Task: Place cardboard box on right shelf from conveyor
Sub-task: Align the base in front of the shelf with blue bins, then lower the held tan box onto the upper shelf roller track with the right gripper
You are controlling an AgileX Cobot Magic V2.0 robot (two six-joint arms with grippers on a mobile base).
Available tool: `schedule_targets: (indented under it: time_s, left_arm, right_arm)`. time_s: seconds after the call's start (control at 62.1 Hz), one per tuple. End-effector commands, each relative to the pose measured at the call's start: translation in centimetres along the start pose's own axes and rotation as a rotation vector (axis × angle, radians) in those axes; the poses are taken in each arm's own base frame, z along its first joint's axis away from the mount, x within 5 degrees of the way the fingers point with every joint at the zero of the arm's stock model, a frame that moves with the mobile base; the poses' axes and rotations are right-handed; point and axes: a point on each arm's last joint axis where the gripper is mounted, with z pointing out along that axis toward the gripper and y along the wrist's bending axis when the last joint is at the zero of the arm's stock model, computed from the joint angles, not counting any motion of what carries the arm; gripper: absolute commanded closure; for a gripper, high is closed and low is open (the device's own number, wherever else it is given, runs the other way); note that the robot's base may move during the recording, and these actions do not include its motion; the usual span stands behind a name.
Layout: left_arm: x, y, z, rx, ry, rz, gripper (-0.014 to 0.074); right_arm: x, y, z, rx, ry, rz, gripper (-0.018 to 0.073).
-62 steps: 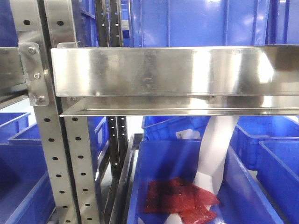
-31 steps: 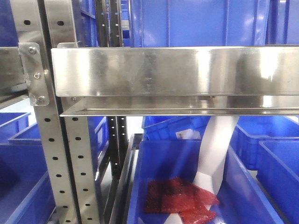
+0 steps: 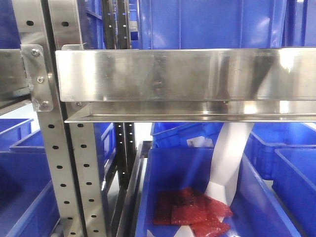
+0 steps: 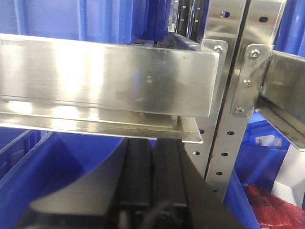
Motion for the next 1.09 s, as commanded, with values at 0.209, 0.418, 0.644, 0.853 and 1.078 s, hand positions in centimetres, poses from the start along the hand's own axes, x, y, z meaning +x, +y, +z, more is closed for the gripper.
schedule_targets:
  time_s: [0.209,0.418,0.644,0.853,1.078]
  left_arm:
    - [-0.9,0.0,-0.1,0.004,-0.09,-0.007,0.0715]
    - [-0.9,0.0,-0.1,0.004,-0.09,-0.007,0.0715]
    - [-0.9,0.0,-0.1,0.004,-0.09,-0.007,0.0715]
    - [-0.9,0.0,-0.1,0.004,-0.09,-0.007,0.0715]
    - [-0.9,0.0,-0.1,0.004,-0.09,-0.007,0.0715]
  right_arm:
    - [0.0,3.6,3.9,-0.079,-0.137,-0.385,0.0517]
    - [2.2,4.2,6.1,-0.117,-0.077,-0.419,0.0517]
    - [3.4,4.4,7.3,-0.137,-0.058,-0.488,0.0515]
    - [3.2,5.8,7.5,-0.203,-0.173,-0.678,0.0515]
    - [3.3,6.2,7.5,-0.222,-0.188,-0.676,0.0515]
